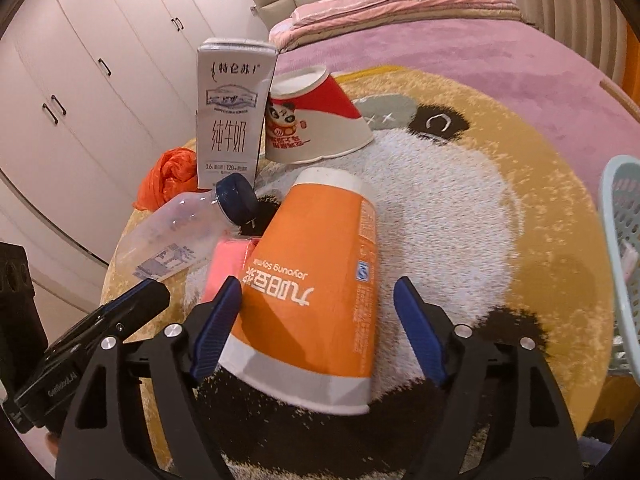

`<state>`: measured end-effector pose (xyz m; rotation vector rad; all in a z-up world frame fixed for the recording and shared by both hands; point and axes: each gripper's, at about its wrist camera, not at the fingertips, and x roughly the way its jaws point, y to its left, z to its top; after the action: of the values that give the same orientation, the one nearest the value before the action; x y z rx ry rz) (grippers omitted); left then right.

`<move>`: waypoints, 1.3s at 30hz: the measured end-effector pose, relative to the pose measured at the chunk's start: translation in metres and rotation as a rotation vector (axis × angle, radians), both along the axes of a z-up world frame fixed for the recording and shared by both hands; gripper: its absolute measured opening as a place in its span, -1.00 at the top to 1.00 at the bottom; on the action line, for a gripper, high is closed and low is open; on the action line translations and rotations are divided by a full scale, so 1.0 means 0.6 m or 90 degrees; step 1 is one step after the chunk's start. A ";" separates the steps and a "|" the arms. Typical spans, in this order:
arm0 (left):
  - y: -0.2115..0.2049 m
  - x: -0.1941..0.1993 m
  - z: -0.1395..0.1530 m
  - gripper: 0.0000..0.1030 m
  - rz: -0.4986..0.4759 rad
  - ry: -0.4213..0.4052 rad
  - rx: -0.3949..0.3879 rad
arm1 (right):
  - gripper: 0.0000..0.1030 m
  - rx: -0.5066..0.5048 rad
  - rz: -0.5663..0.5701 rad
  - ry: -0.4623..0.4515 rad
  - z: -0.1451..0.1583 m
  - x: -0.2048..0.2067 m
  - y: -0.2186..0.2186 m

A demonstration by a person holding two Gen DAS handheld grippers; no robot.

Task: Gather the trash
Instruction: 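Grasp the pink packet with the left tool while the right tool grasps the orange paper cup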

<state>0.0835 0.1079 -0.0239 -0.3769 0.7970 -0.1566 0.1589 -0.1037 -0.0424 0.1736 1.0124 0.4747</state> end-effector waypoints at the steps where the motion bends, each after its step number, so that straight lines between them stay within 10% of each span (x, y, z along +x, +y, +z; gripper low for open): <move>1: -0.001 0.001 0.000 0.07 -0.001 0.000 0.001 | -0.45 0.007 0.004 0.009 -0.005 0.003 0.005; 21: -0.070 0.055 -0.023 -0.05 -0.030 0.065 0.099 | 0.14 -0.036 -0.005 -0.065 0.032 -0.030 -0.059; 30: -0.093 0.068 -0.027 -0.03 -0.019 0.077 0.165 | 0.14 -0.223 -0.017 -0.160 0.065 -0.063 -0.060; 39: -0.099 0.055 -0.018 0.27 -0.015 0.061 0.160 | 0.07 -0.112 -0.003 -0.107 0.036 -0.058 -0.081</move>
<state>0.1165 0.0484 -0.0348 -0.1387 0.9043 -0.0595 0.1243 -0.1522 -0.0209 -0.0207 0.8838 0.3871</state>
